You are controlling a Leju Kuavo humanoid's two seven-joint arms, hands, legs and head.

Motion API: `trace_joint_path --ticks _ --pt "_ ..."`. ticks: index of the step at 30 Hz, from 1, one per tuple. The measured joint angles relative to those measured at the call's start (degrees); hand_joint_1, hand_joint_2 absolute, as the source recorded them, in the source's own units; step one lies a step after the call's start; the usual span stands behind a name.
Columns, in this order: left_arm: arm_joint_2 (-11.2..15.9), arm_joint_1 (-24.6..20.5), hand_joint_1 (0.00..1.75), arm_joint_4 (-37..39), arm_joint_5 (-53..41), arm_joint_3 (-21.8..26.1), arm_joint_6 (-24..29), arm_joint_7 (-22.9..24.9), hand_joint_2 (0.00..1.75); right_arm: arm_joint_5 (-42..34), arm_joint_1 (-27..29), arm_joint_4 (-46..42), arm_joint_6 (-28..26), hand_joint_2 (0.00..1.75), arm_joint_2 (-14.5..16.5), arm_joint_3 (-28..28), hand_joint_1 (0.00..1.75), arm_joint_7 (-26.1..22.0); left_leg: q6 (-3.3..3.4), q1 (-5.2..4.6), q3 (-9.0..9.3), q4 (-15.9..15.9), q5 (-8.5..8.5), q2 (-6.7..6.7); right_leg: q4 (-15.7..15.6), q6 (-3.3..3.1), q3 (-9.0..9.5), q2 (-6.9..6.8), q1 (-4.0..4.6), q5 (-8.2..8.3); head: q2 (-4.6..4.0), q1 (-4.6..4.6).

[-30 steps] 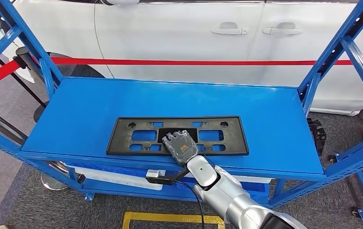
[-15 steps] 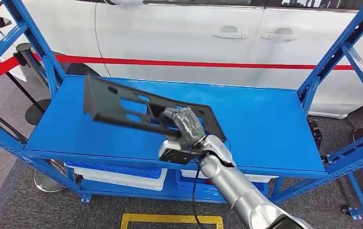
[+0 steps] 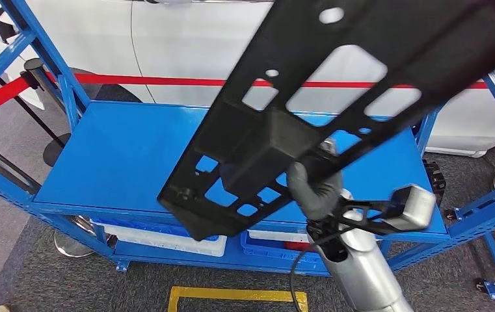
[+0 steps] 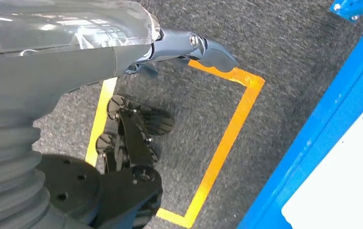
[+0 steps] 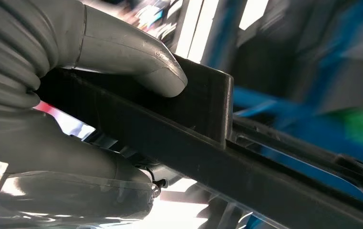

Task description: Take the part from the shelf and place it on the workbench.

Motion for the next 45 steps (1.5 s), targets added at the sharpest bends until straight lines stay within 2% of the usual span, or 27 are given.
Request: trace_joint_path --ticks 2,5,6,9,10,11,13,15,16,17,18,19,22,23,26,28,31,32,33,34,36,38,39,41,42,43,45 --pt "0.0 0.0 0.00 0.0 0.0 0.0 0.0 0.0 1.75 -0.4 0.0 -0.3 0.3 1.75 0.0 0.0 1.64 0.2 -0.05 0.04 -0.30 0.7 -0.39 0.00 0.0 0.00 -0.01 0.01 0.00 0.00 0.00 0.01" --pt "0.0 -0.1 0.00 0.0 -0.3 0.0 -0.1 0.0 1.75 -3.1 0.5 -3.1 2.2 1.75 -0.2 0.0 1.64 1.4 -0.48 0.28 -3.37 7.5 -3.49 0.02 0.1 -0.07 -0.03 0.03 0.03 -0.05 0.00 0.03" --pt "0.0 -0.1 0.00 0.0 -0.6 0.0 0.0 0.1 1.75 -4.2 0.7 -4.7 2.9 1.75 -0.4 0.0 1.64 2.2 -0.73 0.41 -4.35 9.5 -3.65 0.02 0.2 -0.07 -0.02 0.06 0.02 -0.16 0.00 0.04" --pt "0.3 -0.7 0.00 0.0 -1.3 0.1 0.5 1.7 1.75 -3.3 2.0 -9.7 3.3 1.75 -1.5 0.1 1.64 3.2 -0.11 0.42 -0.67 0.7 1.60 -0.10 2.0 0.91 -0.74 0.21 0.22 -1.08 -0.01 0.06" --pt "0.3 -0.8 0.00 0.0 -1.4 0.1 0.9 2.3 1.75 -2.1 2.6 -10.6 3.0 1.75 -1.8 0.2 1.64 2.7 0.42 0.41 0.66 -2.5 2.83 -0.15 2.5 1.35 -1.03 0.22 0.33 -1.34 0.00 0.05" --pt "0.4 -0.8 0.00 0.0 -1.5 0.1 1.1 2.7 1.75 -1.1 2.9 -10.9 2.4 1.75 -2.1 0.3 1.64 2.3 0.76 0.49 0.59 -2.7 3.02 -0.14 2.7 1.62 -1.14 0.21 0.25 -1.70 0.00 0.06" --pt "0.4 -0.8 0.00 0.0 -1.6 0.2 1.7 3.3 1.75 0.8 3.6 -11.5 1.0 1.75 -2.9 0.5 1.64 1.3 1.53 0.68 0.33 -3.1 3.50 -0.04 5.5 2.27 -2.20 0.26 0.07 -4.41 0.00 0.09" --pt "0.4 -0.8 0.00 0.0 -1.6 0.4 2.1 3.7 1.75 2.3 4.5 -11.9 -0.4 1.75 -3.8 0.7 1.64 0.6 1.97 0.69 -0.22 -3.2 3.90 0.03 12.4 2.78 -4.75 0.28 -0.17 -8.94 0.00 0.12" --pt "0.4 -0.8 0.00 0.0 -1.6 0.5 2.2 3.9 1.75 2.9 4.9 -12.0 -1.0 1.75 -4.3 0.7 1.64 0.4 2.05 0.68 -0.55 -3.2 4.10 0.04 15.9 2.96 -5.96 0.29 -0.30 -10.58 0.00 0.12" --pt "0.4 -0.8 0.00 0.0 -1.7 0.5 2.3 4.0 1.75 3.2 5.3 -12.0 -1.3 1.75 -4.6 0.7 1.64 0.2 2.04 0.67 -0.88 -3.1 4.31 0.04 17.8 3.10 -6.42 0.28 -0.44 -11.08 0.00 0.12" --pt "0.4 -0.8 0.00 0.0 -1.7 0.6 2.3 4.1 1.75 3.5 5.6 -12.0 -1.6 1.75 -5.0 0.7 1.64 0.2 1.95 0.68 -1.20 -3.0 4.53 0.04 17.6 3.18 -5.88 0.28 -0.57 -10.43 0.00 0.13" --pt "0.3 -0.8 0.00 0.0 -1.7 0.6 2.3 4.3 1.75 3.8 5.7 -12.0 -2.0 1.75 -5.2 0.7 1.64 0.1 1.81 0.70 -1.49 -2.9 4.74 0.02 15.1 3.19 -4.18 0.27 -0.71 -8.84 0.00 0.13" --pt "0.3 -0.8 0.00 0.0 -1.8 0.8 2.3 4.8 1.75 4.4 6.0 -12.0 -3.5 1.75 -6.6 0.7 1.64 -0.9 1.01 0.66 -2.05 -2.7 5.48 -0.09 3.8 2.94 2.46 0.33 -0.68 -4.83 -0.01 0.11" --pt "0.2 -0.8 0.00 0.0 -2.0 0.9 2.3 4.9 1.75 4.3 6.1 -11.9 -3.9 1.75 -7.4 0.7 1.64 -1.5 0.65 0.62 -2.08 -2.8 5.81 -0.13 2.0 2.79 3.33 0.39 -0.53 -4.50 -0.01 0.11" --pt "0.3 -0.6 0.00 0.0 -2.4 1.0 2.0 5.1 1.75 3.6 7.3 -11.8 -4.1 1.75 -10.2 0.7 1.64 -2.7 -0.41 0.64 -2.27 -3.0 6.51 -0.25 1.5 1.86 2.77 0.33 -0.37 -3.57 0.00 0.07" --pt "0.5 -0.4 0.00 0.0 -2.7 1.1 1.9 5.5 1.75 3.6 8.8 -12.1 -2.5 1.75 -11.5 0.4 1.64 -2.9 -0.79 0.68 -3.46 -0.6 3.43 -0.24 1.3 0.77 1.72 0.08 -0.56 -2.47 0.00 -0.02" --pt "0.6 0.0 0.00 0.0 -2.9 1.2 2.2 7.0 1.75 4.8 11.3 -12.8 0.7 1.75 -12.2 -0.8 1.64 -2.9 -1.00 0.81 -6.20 10.0 -4.39 -0.14 1.4 -0.05 -0.26 -0.05 -0.23 -0.96 0.00 -0.12" --pt "0.7 0.1 0.00 0.0 -2.9 1.3 2.5 7.5 1.75 5.2 11.9 -13.0 1.2 1.75 -12.4 -1.2 1.64 -2.9 -1.01 0.80 -6.42 12.8 -5.21 -0.14 1.5 -0.14 -0.93 -0.06 -0.01 -0.54 0.00 -0.12" --pt "0.7 0.2 0.00 0.0 -2.9 1.4 2.8 8.2 1.75 5.4 12.3 -13.1 1.5 1.75 -12.5 -1.5 1.64 -2.9 -0.89 0.75 -5.78 13.8 -4.81 -0.14 1.7 -0.20 -1.61 -0.06 0.23 -0.15 0.00 -0.13" --pt "0.8 0.3 0.00 0.0 -2.9 1.5 3.3 8.8 1.75 5.6 12.8 -13.3 1.7 1.75 -12.6 -1.9 1.64 -2.9 -0.61 0.63 -4.12 12.6 -3.52 -0.15 1.9 -0.23 -2.25 -0.05 0.46 0.19 0.00 -0.13" --pt "1.1 0.5 0.00 0.0 -3.0 1.6 4.3 10.0 1.75 5.9 13.4 -14.0 1.8 1.75 -12.9 -2.9 1.64 -2.9 0.60 0.16 1.65 5.0 -1.30 -0.15 2.4 -0.19 -3.33 -0.03 0.87 0.77 0.00 -0.11" --pt "1.4 0.7 0.00 0.0 -3.1 1.8 5.2 11.0 1.75 6.2 13.9 -14.7 1.9 1.75 -13.1 -3.9 1.64 -2.9 1.59 -0.33 6.34 -2.3 -1.35 -0.15 2.7 0.19 -3.90 -0.06 0.91 1.39 0.00 -0.08" --pt "1.5 0.7 0.00 0.0 -3.1 1.9 5.6 11.3 1.75 6.4 14.2 -15.0 1.8 1.75 -13.1 -4.2 1.64 -2.9 1.87 -0.54 7.29 -4.0 -1.69 -0.15 2.7 0.51 -4.02 -0.11 0.78 1.74 0.00 -0.09" --pt "1.6 0.9 0.00 0.0 -3.3 2.0 6.2 12.0 1.75 6.9 14.6 -15.6 1.7 1.75 -13.3 -4.9 1.64 -2.9 2.03 -0.57 7.23 -4.9 -0.82 -0.08 2.6 1.22 -4.17 -0.14 0.56 2.27 0.00 -0.10" --pt "1.7 0.9 0.00 0.0 -3.4 2.0 6.4 12.2 1.75 7.1 14.9 -16.0 1.6 1.75 -13.4 -5.2 1.64 -2.9 2.27 -0.43 7.02 -5.4 -0.21 0.06 3.0 1.59 -4.39 -0.04 0.52 1.62 0.00 -0.09" --pt "1.7 1.0 0.00 0.0 -3.5 2.1 6.5 12.5 1.75 7.4 15.2 -16.3 1.5 1.75 -13.5 -5.5 1.64 -2.9 2.48 -0.24 6.60 -5.8 0.54 0.22 4.2 1.94 -4.83 0.07 0.47 -0.04 0.00 -0.05" --pt "1.6 1.0 0.00 0.0 -3.9 2.1 6.4 12.7 1.75 7.6 15.8 -16.7 1.4 1.75 -13.9 -5.9 1.64 -2.9 2.76 -0.06 5.24 -6.0 1.93 0.44 9.6 2.64 -6.47 0.26 0.12 -5.48 0.00 0.00"
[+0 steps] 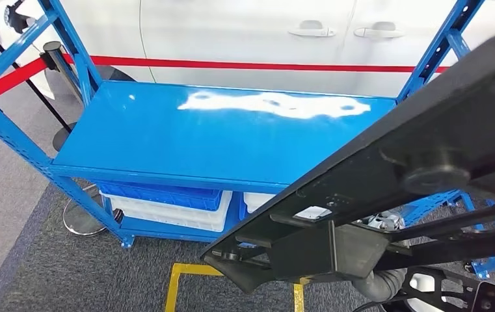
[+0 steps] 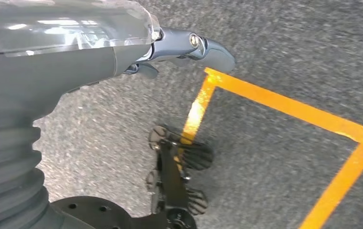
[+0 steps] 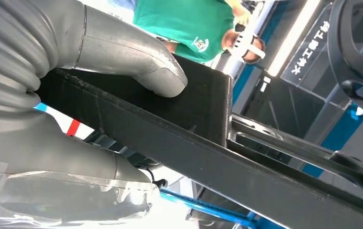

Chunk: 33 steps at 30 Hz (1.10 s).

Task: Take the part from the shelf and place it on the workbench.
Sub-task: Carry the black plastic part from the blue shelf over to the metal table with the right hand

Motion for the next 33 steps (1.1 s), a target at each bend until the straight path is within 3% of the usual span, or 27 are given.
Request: trace_joint_path --ticks 1,2,3,4,6,8,9,11,12,13,16,17,18,20,21,22,24,25,27,28,29,31,32,33 --pt "0.0 0.0 0.00 0.0 -0.1 0.0 -0.1 0.0 1.75 0.0 0.3 -0.1 0.0 1.75 -0.2 -0.2 1.64 0.0 -0.03 0.02 -0.92 0.1 0.62 0.05 3.7 0.30 -0.94 0.01 -0.25 -2.33 0.00 0.01" --pt "-0.1 0.0 0.00 0.0 -0.2 0.0 -0.2 0.0 1.75 0.0 0.5 -0.1 0.0 1.75 -0.4 -0.3 1.64 0.0 -0.15 0.07 -1.87 0.3 1.18 0.10 6.8 0.61 -1.51 0.00 -0.50 -3.36 0.00 0.01" --pt "-0.2 0.0 0.00 0.0 -0.3 0.0 -0.3 0.1 1.75 0.0 0.8 -0.2 0.0 1.75 -0.6 -0.4 1.64 0.0 -0.33 0.16 -2.86 0.6 1.69 0.15 8.6 0.92 -1.39 0.00 -0.73 -2.97 0.00 0.00" --pt "-0.2 0.0 0.00 0.0 -0.3 0.0 -0.4 0.0 1.75 0.0 0.9 -0.2 0.0 1.75 -0.7 -0.5 1.64 0.0 -0.56 0.32 -3.85 1.0 2.11 0.20 8.4 1.23 -0.33 -0.01 -0.97 -1.43 0.00 0.01" --pt "-0.3 0.0 0.00 0.0 -0.4 0.0 -0.7 -0.1 1.75 -0.1 1.1 -0.3 0.1 1.75 -1.0 -0.7 1.64 0.0 -1.16 0.65 -5.75 2.2 2.72 0.21 2.4 1.89 4.50 0.01 -1.53 1.53 0.00 0.02" --pt "-0.4 0.0 0.00 0.0 -0.6 0.0 -1.1 -0.3 1.75 0.0 1.4 -0.7 0.3 1.75 -1.1 -0.8 1.64 0.0 -1.90 0.69 -7.00 3.3 3.28 0.10 -5.0 1.65 9.30 0.20 -1.50 1.08 0.00 -0.02" --pt "-0.4 0.0 0.00 0.0 -0.7 0.0 -1.3 -0.5 1.75 0.1 1.6 -0.9 0.3 1.75 -1.1 -0.9 1.64 0.0 -2.26 0.61 -7.29 3.6 3.67 0.03 -6.9 1.24 10.35 0.31 -1.33 0.35 0.00 -0.01" --pt "-0.4 0.1 0.00 0.0 -1.0 0.0 -1.5 -0.6 1.75 0.3 2.1 -1.3 0.2 1.75 -1.1 -1.1 1.64 -0.1 -3.06 0.68 -7.51 3.5 4.45 -0.07 -7.3 -0.09 10.04 0.30 -1.09 0.68 0.00 0.02" --pt "-0.4 0.1 0.00 0.0 -1.1 0.0 -1.6 -0.7 1.75 0.4 2.5 -1.5 0.2 1.75 -1.1 -1.1 1.64 -0.1 -3.40 0.78 -7.84 3.8 3.96 -0.08 -7.3 -0.71 9.55 0.20 -1.09 1.18 0.00 0.03" --pt "-0.4 0.2 0.00 0.0 -1.3 0.0 -1.7 -0.8 1.75 0.5 2.9 -1.8 0.3 1.75 -1.2 -1.2 1.64 -0.1 -3.68 0.89 -8.37 4.8 2.36 -0.09 -7.3 -1.40 8.92 0.07 -1.09 1.80 0.00 0.01" --pt "-0.4 0.2 0.00 0.0 -1.5 0.0 -2.1 -1.2 1.75 0.4 4.5 -2.8 1.2 1.75 -1.2 -2.1 1.64 -0.1 -4.05 0.98 -10.96 13.9 -6.09 -0.09 -7.2 -2.51 6.42 -0.16 -0.78 3.85 -0.01 -0.07" --pt "-0.4 0.1 0.00 0.0 -1.5 0.0 -2.2 -1.3 1.75 0.2 5.0 -3.0 1.6 1.75 -1.2 -2.6 1.64 -0.1 -4.07 0.97 -11.47 17.4 -7.58 -0.09 -7.1 -2.61 5.45 -0.18 -0.58 4.51 -0.01 -0.07" --pt "-0.4 0.1 0.00 0.0 -1.5 0.0 -2.2 -1.4 1.75 0.0 5.6 -3.2 2.1 1.75 -1.2 -3.1 1.64 -0.1 -3.97 0.94 -11.30 19.7 -7.54 -0.10 -6.9 -2.68 4.40 -0.19 -0.35 5.17 0.00 -0.07" --pt "-0.4 0.0 0.00 0.0 -1.6 0.1 -2.3 -1.5 1.75 -0.3 7.0 -3.7 3.6 1.75 -1.2 -4.4 1.64 -0.1 -3.35 0.76 -8.30 18.9 -4.38 -0.11 -6.6 -2.74 2.46 -0.19 0.14 6.37 0.00 -0.08" --pt "-0.4 0.0 0.00 0.0 -1.7 0.2 -2.3 -1.5 1.75 -0.3 7.6 -4.0 4.5 1.75 -1.2 -5.2 1.64 -0.1 -2.73 0.53 -5.35 15.6 -2.99 -0.14 -6.5 -2.74 1.69 -0.18 0.30 6.95 0.00 -0.08" --pt "-0.3 -0.1 0.00 0.0 -1.7 0.2 -2.3 -1.6 1.75 -0.4 8.1 -4.4 5.1 1.75 -1.1 -5.9 1.64 -0.1 -2.00 0.20 -1.73 10.9 -2.99 -0.15 -6.4 -2.64 1.17 -0.15 0.48 7.48 0.00 -0.07" --pt "-0.2 -0.2 0.00 -0.1 -1.8 0.3 -2.2 -1.6 1.75 -0.3 8.8 -5.0 5.7 1.75 -1.0 -7.2 1.64 -0.1 -1.18 -0.40 3.73 2.9 -4.51 -0.18 -6.5 -2.19 0.81 -0.22 0.42 8.50 0.00 -0.02" --pt "-0.2 -0.3 0.00 -0.1 -1.9 0.3 -2.2 -1.7 1.75 -0.3 9.0 -5.3 5.8 1.75 -1.0 -7.7 1.64 -0.1 -1.03 -0.65 4.85 0.8 -5.06 -0.17 -6.6 -1.82 0.80 -0.28 0.30 9.02 0.00 -0.10" --pt "-0.2 -0.3 0.00 -0.1 -2.1 0.3 -2.1 -1.7 1.75 -0.1 9.6 -5.6 5.8 1.75 -0.8 -8.6 1.64 -0.1 -0.71 -0.68 4.33 -0.1 -3.77 -0.06 -6.9 -1.11 0.54 -0.30 0.02 9.51 0.00 -0.24" --pt "-0.2 -0.3 0.00 -0.1 -2.2 0.4 -2.0 -1.7 1.75 0.1 9.9 -5.9 5.8 1.75 -0.7 -9.1 1.64 -0.1 -0.39 -0.54 3.75 -0.5 -2.94 0.08 -6.2 -0.82 0.09 -0.20 -0.01 8.32 0.00 -0.27" --pt "-0.2 -0.4 0.00 0.0 -2.3 0.4 -1.9 -1.7 1.75 0.4 10.3 -6.1 5.9 1.75 -0.5 -9.6 1.64 -0.1 -0.13 -0.38 3.00 -0.8 -1.98 0.23 -4.6 -0.56 -0.53 -0.08 -0.04 5.99 0.00 -0.20" --pt "-0.2 -0.3 0.00 0.0 -2.5 0.4 -1.8 -1.7 1.75 0.9 10.9 -6.4 6.0 1.75 0.0 -10.6 1.64 -0.1 0.12 -0.29 1.24 -0.8 -0.44 0.44 1.5 -0.09 -1.96 0.04 -0.33 -0.18 0.00 -0.13" --pt "-0.2 -0.2 0.00 0.0 -2.6 0.5 -1.8 -1.7 1.75 1.2 11.1 -6.5 5.9 1.75 0.2 -10.9 1.64 -0.1 0.03 -0.27 0.25 -0.6 0.24 0.51 5.0 0.17 -2.45 0.04 -0.52 -1.98 0.00 -0.13" --pt "-0.2 -0.2 0.00 0.0 -2.7 0.5 -1.8 -1.7 1.75 1.5 11.2 -6.6 5.8 1.75 0.5 -11.2 1.64 -0.1 -0.08 -0.22 -0.82 -0.3 0.85 0.57 7.6 0.42 -2.52 0.03 -0.71 -2.26 0.00 -0.13"
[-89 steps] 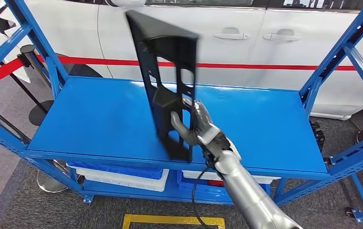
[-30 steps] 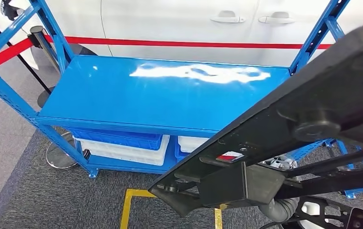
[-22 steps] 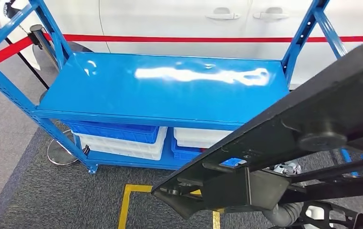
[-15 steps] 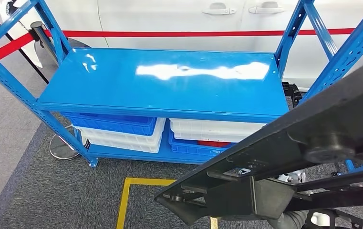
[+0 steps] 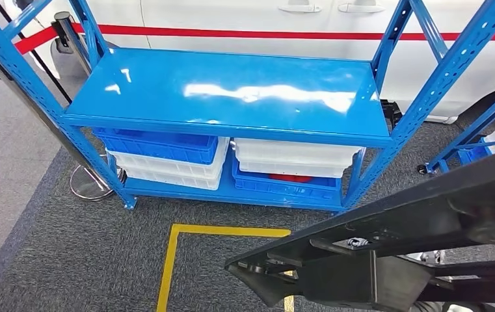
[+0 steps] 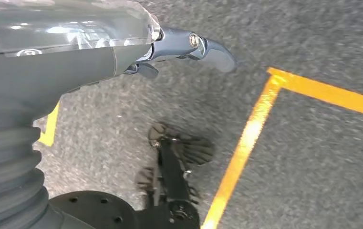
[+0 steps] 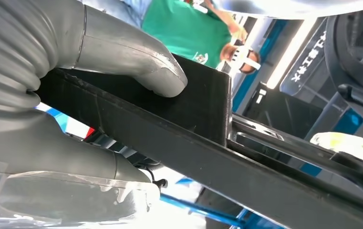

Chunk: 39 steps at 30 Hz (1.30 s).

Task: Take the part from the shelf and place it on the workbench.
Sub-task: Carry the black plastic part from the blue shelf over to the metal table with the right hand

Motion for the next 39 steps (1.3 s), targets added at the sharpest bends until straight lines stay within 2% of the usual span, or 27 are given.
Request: trace_joint_path --ticks 1,2,3,4,5,6,7,9,10,12,14,15,16,17,19,21,22,24,26,28,30,31,32,33,35,37,39 --pt "0.0 0.0 0.00 0.0 -0.1 0.0 0.0 0.0 1.75 0.3 0.1 -0.1 -0.3 1.75 0.2 -0.1 1.64 0.0 -0.18 0.09 -1.20 0.4 0.53 0.03 1.2 0.24 0.65 0.00 -0.20 1.15 0.00 -0.01" --pt "0.0 0.0 0.00 0.0 -0.3 0.1 0.0 0.0 1.75 0.7 0.1 -0.2 -0.6 1.75 0.4 -0.2 1.64 0.0 -0.40 0.22 -2.40 1.0 0.95 0.04 0.5 0.47 2.21 -0.02 -0.42 3.07 0.00 -0.01" --pt "0.0 0.0 0.00 0.0 -0.5 0.1 -0.1 0.0 1.75 0.8 0.0 -0.2 -1.0 1.75 0.6 -0.3 1.64 0.0 -0.68 0.33 -3.49 1.6 1.28 0.03 -2.1 0.68 4.74 -0.03 -0.67 4.65 0.00 0.00" --pt "0.0 0.0 0.00 0.0 -0.6 0.2 -0.1 -0.1 1.75 0.9 -0.1 -0.2 -1.5 1.75 0.7 -0.3 1.64 0.0 -0.99 0.36 -4.44 2.3 1.51 -0.02 -6.0 0.86 7.84 -0.03 -0.84 4.98 0.00 0.01" --pt "0.0 0.0 0.00 0.0 -0.8 0.2 -0.2 -0.1 1.75 1.0 -0.2 -0.3 -2.0 1.75 0.8 -0.2 1.64 0.0 -1.31 0.34 -5.09 2.9 1.70 -0.08 -10.0 0.69 10.75 0.03 -0.83 4.19 0.00 -0.03" --pt "0.0 0.0 0.00 0.0 -0.9 0.3 -0.2 -0.1 1.75 1.1 -0.3 -0.3 -2.5 1.75 0.9 -0.2 1.64 0.0 -1.68 0.25 -5.46 3.4 1.93 -0.16 -13.1 0.39 12.78 0.03 -0.75 3.01 0.00 -0.04" --pt "0.0 0.0 0.00 0.0 -1.1 0.3 -0.3 -0.2 1.75 1.4 -0.5 -0.4 -3.0 1.75 0.9 -0.1 1.64 0.0 -2.04 0.19 -5.66 3.7 2.22 -0.24 -14.8 -0.04 13.76 0.03 -0.52 2.03 0.00 -0.06" --pt "0.0 0.0 0.00 0.0 -1.4 0.5 -0.4 -0.1 1.75 2.3 -1.1 -0.4 -4.6 1.75 0.9 0.5 1.64 0.0 -2.84 0.33 -5.92 3.8 2.73 -0.42 -15.3 -1.21 13.49 -0.29 -0.38 2.28 0.00 -0.01" --pt "0.0 0.0 0.00 0.0 -1.6 0.5 -0.4 0.0 1.75 2.7 -1.4 -0.4 -5.3 1.75 0.9 1.0 1.64 0.0 -3.15 0.47 -6.32 4.4 2.11 -0.49 -15.3 -1.80 13.11 -0.50 -0.39 2.71 0.00 -0.02" --pt "0.0 0.0 0.00 0.0 -1.8 0.7 -0.5 0.2 1.75 3.6 -2.1 -0.4 -6.5 1.75 0.9 2.0 1.64 0.0 -3.68 0.74 -8.07 8.6 -1.91 -0.58 -15.4 -2.76 12.17 -1.11 -0.43 3.64 0.00 -0.09" --pt "0.1 -0.1 0.00 0.0 -1.9 1.0 -0.4 0.4 1.75 4.5 -2.5 -0.4 -7.3 1.75 0.9 2.9 1.64 0.0 -4.08 0.80 -10.54 16.1 -6.45 -0.59 -15.3 -3.11 11.17 -1.67 -0.17 4.35 0.00 -0.15" --pt "0.2 -0.1 0.00 0.0 -1.9 1.2 -0.4 0.6 1.75 5.0 -2.6 -0.4 -7.6 1.75 0.9 3.4 1.64 0.0 -4.17 0.79 -11.19 18.9 -7.22 -0.59 -15.2 -3.13 10.73 -2.03 -0.04 4.61 0.00 -0.16" --pt "0.2 -0.1 0.00 0.0 -1.9 1.3 -0.3 0.8 1.75 5.4 -2.7 -0.4 -7.9 1.75 0.9 3.8 1.64 0.0 -4.14 0.78 -10.83 19.7 -6.85 -0.57 -15.1 -3.13 10.38 -2.44 0.09 4.78 0.00 -0.16" --pt "0.2 0.0 0.00 0.0 -1.9 1.5 -0.3 1.0 1.75 5.8 -2.8 -0.4 -8.2 1.75 0.9 4.3 1.64 0.0 -3.97 0.75 -9.38 18.3 -5.65 -0.50 -15.0 -3.11 10.15 -2.88 0.20 4.87 0.00 -0.17" --pt "0.4 -0.1 0.00 0.0 -1.9 1.7 -0.3 1.2 1.75 6.3 -3.0 -0.4 -8.6 1.75 0.9 5.1 1.64 0.0 -3.14 0.43 -4.05 10.2 -3.02 0.59 -14.8 -3.04 10.02 -3.88 0.46 4.88 0.00 -0.15" --pt "0.7 -0.3 0.00 0.0 -1.9 1.8 -0.3 1.2 1.75 6.9 -3.3 -0.5 -8.7 1.75 0.9 5.6 1.64 0.0 -2.18 -0.18 -0.50 4.0 -2.08 2.01 -14.7 -2.70 9.97 -4.85 0.65 5.00 0.00 -0.13" --pt "0.8 -0.3 0.00 0.0 -1.9 1.9 -0.3 1.2 1.75 7.1 -3.3 -0.5 -8.8 1.75 0.9 5.9 1.64 0.0 -1.85 -0.46 -0.15 3.0 -2.21 2.27 -14.8 -2.44 9.91 -5.33 0.67 5.10 0.00 -0.13" --pt "0.9 -0.3 0.00 0.0 -1.9 2.1 -0.3 1.2 1.75 7.5 -3.5 -0.5 -9.0 1.75 0.9 6.4 1.64 0.0 -1.30 -0.42 -0.36 2.2 -1.60 1.49 -14.9 -1.84 9.93 -6.08 0.63 5.19 0.00 -0.15" --pt "0.9 -0.2 0.00 0.0 -1.9 2.2 -0.3 1.2 1.75 7.6 -3.6 -0.6 -9.2 1.75 0.9 6.7 1.64 0.0 -0.70 0.00 -0.22 1.1 -0.74 0.58 -13.6 -1.29 9.35 -4.38 0.57 3.86 0.00 -0.07" --pt "0.8 -0.3 0.00 0.0 -1.9 2.2 -0.3 1.3 1.75 7.8 -3.7 -0.6 -9.3 1.75 0.9 6.9 1.64 0.0 -0.34 0.18 -0.42 0.5 -0.07 -0.42 -7.5 -0.93 6.50 -1.36 0.35 0.30 0.00 0.03" --pt "0.7 -0.4 0.00 0.0 -1.9 2.3 -0.3 1.3 1.75 7.9 -3.7 -0.5 -9.5 1.75 0.8 7.0 1.64 0.0 -0.27 0.17 -0.95 0.7 0.18 -1.60 -0.1 -0.65 2.85 -0.19 0.15 -2.60 0.00 0.06" --pt "0.6 -0.3 0.00 0.0 -2.0 2.4 -0.3 1.3 1.75 8.0 -3.8 -0.3 -9.5 1.75 0.8 7.1 1.64 0.0 -0.29 0.18 -1.13 0.9 0.23 -2.27 1.5 -0.53 2.03 -0.09 0.05 -2.50 0.00 0.06" --pt "0.6 -0.3 0.00 0.0 -2.1 2.6 -0.2 1.3 1.75 8.0 -3.9 -0.1 -9.5 1.75 0.7 7.3 1.64 0.0 -0.36 0.22 -1.25 1.1 0.23 -2.96 0.7 -0.44 2.35 -0.03 -0.07 -1.19 0.00 0.05" --pt "0.5 -0.3 0.00 0.0 -2.2 2.7 0.0 1.3 1.75 8.0 -4.1 0.1 -9.6 1.75 0.6 7.5 1.64 0.0 -0.50 0.28 -1.33 1.5 0.15 -3.70 -2.2 -0.37 3.71 0.19 -0.24 1.04 0.00 0.05" --pt "0.4 -0.5 0.00 0.0 -2.5 2.9 0.5 1.2 1.75 8.2 -4.7 0.5 -9.9 1.75 0.4 8.1 1.64 0.0 -0.99 0.33 -1.77 2.4 -0.15 -5.11 -9.9 -0.33 7.21 2.16 -0.65 4.77 0.00 0.05" --pt "0.3 -0.7 0.00 -0.1 -2.9 3.2 1.3 0.9 1.75 8.5 -5.1 0.7 -10.5 1.75 0.3 8.7 1.64 0.0 -1.68 0.30 -2.74 3.2 -0.17 -6.34 -13.4 -0.44 8.49 3.86 -0.83 5.54 0.00 0.02" --pt "0.3 -0.6 0.00 -0.1 -3.1 3.4 2.0 0.6 1.75 8.6 -5.4 0.8 -10.9 1.75 0.1 9.4 1.64 0.0 -2.38 0.41 -3.53 3.4 0.18 -7.49 -13.6 -0.85 8.21 3.34 -0.77 5.50 0.00 0.00"
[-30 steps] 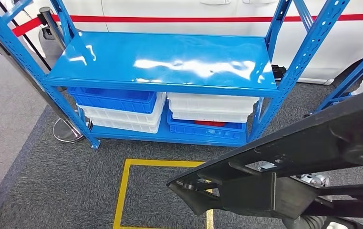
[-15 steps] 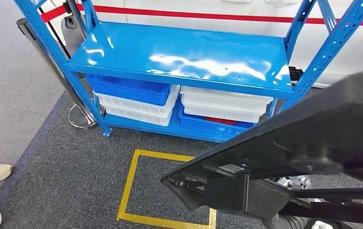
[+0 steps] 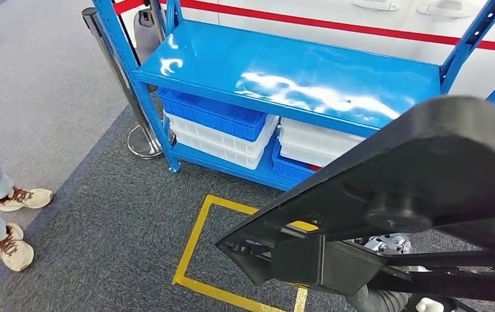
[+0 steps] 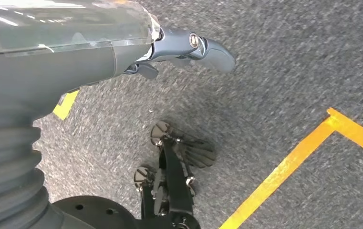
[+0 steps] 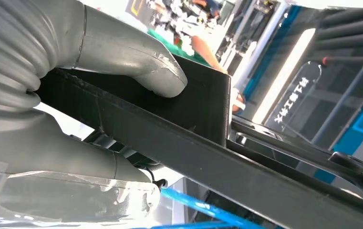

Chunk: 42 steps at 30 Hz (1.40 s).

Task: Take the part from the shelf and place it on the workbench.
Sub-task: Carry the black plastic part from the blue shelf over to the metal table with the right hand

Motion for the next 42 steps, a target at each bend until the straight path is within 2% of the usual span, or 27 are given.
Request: trace_joint_path --ticks 1,3,5,6,7,8,9,11,13,14,16,18,20,22,23,24,26,27,29,31,33,35,37,38,39,40,42 --pt "-0.1 0.1 0.00 0.0 -0.1 0.1 0.3 -0.1 1.75 0.0 -0.2 0.0 0.0 1.75 -0.1 0.3 1.64 0.0 -0.29 0.06 -0.26 0.2 -0.08 0.11 -0.2 -0.32 -0.02 -0.60 -0.01 0.17 0.00 0.00" --pt "-0.2 0.3 0.00 0.0 -0.3 0.4 0.7 -0.3 1.75 0.0 -0.3 0.1 0.1 1.75 -0.1 0.8 1.64 0.0 -0.85 -0.01 -1.77 3.2 -2.01 2.36 -0.6 -1.02 0.02 -1.98 -0.17 0.51 0.00 -0.26" --pt "-0.3 0.1 0.00 0.0 -0.6 0.7 1.1 -0.4 1.75 0.3 0.3 0.2 0.0 1.75 -0.1 1.3 1.64 0.0 -1.36 0.04 -5.09 10.5 -5.84 5.24 -0.7 -1.33 -0.02 -3.56 0.02 0.58 0.00 -0.51" --pt "-0.4 0.1 0.00 0.0 -0.8 0.9 1.2 -0.5 1.75 0.5 0.8 0.3 -0.1 1.75 -0.1 1.6 1.64 0.0 -1.53 0.14 -6.75 14.2 -7.29 5.84 -0.7 -1.37 -0.06 -4.42 0.13 0.55 0.00 -0.50" --pt "-0.4 0.1 0.00 0.0 -1.0 1.0 1.4 -0.5 1.75 0.7 1.3 0.4 -0.3 1.75 -0.1 1.8 1.64 0.0 -1.63 0.23 -7.66 16.4 -7.83 6.11 -0.7 -1.40 -0.08 -5.22 0.21 0.53 0.00 -0.51" --pt "-0.5 0.3 0.00 0.0 -1.3 1.0 1.6 -0.6 1.75 0.8 1.5 0.5 -0.5 1.75 -0.2 2.1 1.64 0.0 -1.63 0.28 -7.50 16.4 -7.28 6.29 -0.7 -1.40 -0.07 -5.93 0.25 0.50 -0.01 -0.51" --pt "-0.5 0.4 0.00 0.0 -1.5 1.1 1.7 -0.6 1.75 0.9 1.7 0.5 -0.6 1.75 -0.2 2.4 1.64 0.0 -1.53 0.28 -6.05 13.9 -5.68 6.58 -0.7 -1.38 0.00 -6.56 0.28 0.46 -0.01 -0.51" --pt "-0.4 0.6 0.00 0.0 -1.8 1.2 1.5 -0.5 1.75 0.8 1.3 0.5 -0.8 1.75 -0.2 2.8 1.64 0.0 -0.99 -0.08 -1.45 5.3 -2.17 8.48 -0.7 -1.22 0.20 -7.66 0.44 0.31 -0.01 -0.51" --pt "0.1 0.4 0.00 0.0 -2.2 1.2 1.1 -0.3 1.75 0.6 0.3 0.7 -1.1 1.75 -0.2 3.1 1.64 0.0 -0.26 -0.66 1.08 0.2 -0.84 10.08 -0.7 -0.87 0.30 -8.64 0.70 0.20 0.00 -0.49" --pt "0.5 0.3 0.00 0.0 -2.6 1.2 1.0 0.0 1.75 0.6 -0.2 0.9 -1.5 1.75 -0.2 3.2 1.64 0.0 0.02 -0.90 1.15 -0.3 -0.98 10.10 -0.7 -0.64 0.34 -9.15 0.81 0.19 0.00 -0.47" --pt "1.2 0.5 0.00 0.0 -3.0 1.2 0.9 0.7 1.75 1.0 -0.7 1.0 -2.5 1.75 -0.3 3.5 1.64 0.0 0.65 -0.74 1.10 -0.7 -0.55 8.85 -0.8 -0.05 0.64 -9.82 0.80 0.00 0.00 -0.45" --pt "1.8 0.6 0.00 0.0 -3.2 1.2 0.9 1.1 1.75 1.3 -0.8 1.0 -3.1 1.75 -0.3 3.7 1.64 0.0 1.42 -0.41 1.36 -1.5 0.04 7.72 1.4 0.35 -0.09 -7.75 0.71 -1.86 0.00 -0.39" --pt "2.1 0.5 0.00 0.0 -3.4 1.2 0.9 1.3 1.75 1.4 -0.7 1.0 -3.3 1.75 -0.5 3.8 1.64 0.0 1.87 -0.31 1.32 -1.8 0.39 6.57 8.1 0.41 -3.20 -4.59 0.61 -5.66 0.00 -0.31" --pt "2.3 0.5 0.00 0.0 -3.4 1.2 0.8 1.3 1.75 1.4 -0.5 1.0 -3.6 1.75 -0.7 4.0 1.64 0.0 1.98 -0.40 1.14 -1.7 0.45 5.17 14.6 0.45 -6.45 -3.55 0.62 -7.88 0.00 -0.28" --pt "2.3 0.5 0.00 0.0 -3.4 1.3 0.7 1.3 1.75 1.4 -0.4 1.0 -3.7 1.75 -0.8 4.1 1.64 0.0 1.95 -0.42 1.11 -1.6 0.44 4.42 15.3 0.46 -6.91 -3.45 0.61 -7.32 0.00 -0.28" --pt "2.4 0.5 0.00 0.0 -3.4 1.4 0.6 1.3 1.75 1.3 -0.3 1.0 -3.7 1.75 -0.9 4.2 1.64 0.0 1.86 -0.40 1.12 -1.3 0.37 3.63 13.7 0.44 -6.28 -3.31 0.56 -5.61 0.00 -0.28" --pt "2.4 0.6 0.00 0.0 -3.4 1.6 0.2 1.2 1.75 1.3 -0.2 1.0 -3.8 1.75 -1.2 4.3 1.64 0.0 1.47 -0.34 1.00 -0.7 0.05 2.09 6.4 0.35 -3.07 -1.64 0.26 -1.29 0.00 -0.28" --pt "2.4 0.6 0.00 0.0 -3.4 1.6 -0.1 1.1 1.75 1.3 -0.1 1.0 -3.9 1.75 -1.4 4.3 1.64 0.0 1.21 -0.36 0.70 -0.1 -0.14 1.36 3.2 0.31 -1.74 -0.45 0.07 -0.06 0.00 -0.29" --pt "2.5 0.5 0.00 0.0 -3.6 1.7 -0.4 0.9 1.75 1.5 0.2 1.1 -4.2 1.75 -1.5 4.4 1.64 0.0 0.59 -0.28 -0.08 0.5 -0.21 0.14 0.8 0.17 -0.93 0.96 0.04 0.19 0.00 -0.32" --pt "2.6 0.6 0.00 0.0 -3.9 1.8 -0.6 0.8 1.75 1.9 0.2 1.1 -4.6 1.75 -1.6 4.6 1.64 0.0 -0.07 -0.07 -0.61 0.6 -0.06 -0.68 0.5 -0.27 -0.97 -0.01 0.15 0.33 0.00 -0.31" --pt "2.6 0.7 0.00 0.0 -4.1 1.9 -0.9 0.8 1.75 2.2 0.2 1.1 -4.9 1.75 -1.7 4.6 1.64 0.0 -0.67 -0.18 -1.46 2.2 -1.11 1.38 0.1 -0.96 -0.72 -1.37 0.06 0.53 0.00 -0.57" --pt "2.6 0.5 0.00 0.0 -4.3 2.0 -1.1 0.8 1.75 2.3 0.3 1.0 -5.1 1.75 -1.7 4.7 1.64 0.0 -1.24 -0.21 -4.28 8.2 -4.30 4.76 -0.1 -1.44 -0.55 -2.97 0.16 0.55 0.00 -0.87" --pt "2.7 0.3 0.00 0.0 -4.6 2.0 -1.1 0.9 1.75 2.4 0.5 1.1 -5.3 1.75 -1.7 4.8 1.64 0.0 -1.63 0.07 -7.68 15.3 -7.08 6.02 -0.1 -1.64 -0.53 -4.67 0.37 0.43 0.00 -0.88" --pt "2.7 0.3 0.00 0.0 -4.7 2.1 -1.1 1.0 1.75 2.5 0.5 1.1 -5.4 1.75 -1.7 4.9 1.64 0.0 -1.69 0.16 -8.31 16.7 -7.13 6.19 -0.1 -1.69 -0.49 -5.42 0.44 0.36 0.00 -0.88" --pt "2.7 0.4 0.00 0.0 -4.7 2.1 -1.1 1.1 1.75 2.7 0.5 1.2 -5.5 1.75 -1.7 5.0 1.64 0.0 -1.63 0.20 -7.68 15.6 -6.04 6.33 -0.1 -1.69 -0.41 -6.12 0.50 0.28 0.00 -0.89" --pt "2.7 0.5 0.00 0.0 -4.8 2.1 -1.1 1.3 1.75 2.8 0.5 1.3 -5.5 1.75 -1.7 5.2 1.64 0.0 -1.42 0.17 -5.94 12.3 -4.17 6.66 -0.1 -1.67 -0.27 -6.78 0.56 0.18 0.00 -0.89" --pt "2.9 0.4 0.00 0.0 -5.0 2.1 -1.0 1.5 1.75 2.5 0.3 1.6 -5.1 1.75 -1.7 5.4 1.64 0.0 -0.54 -0.36 -1.62 4.0 -1.10 8.96 -0.1 -1.49 0.04 -7.96 0.75 -0.03 0.00 -0.88"
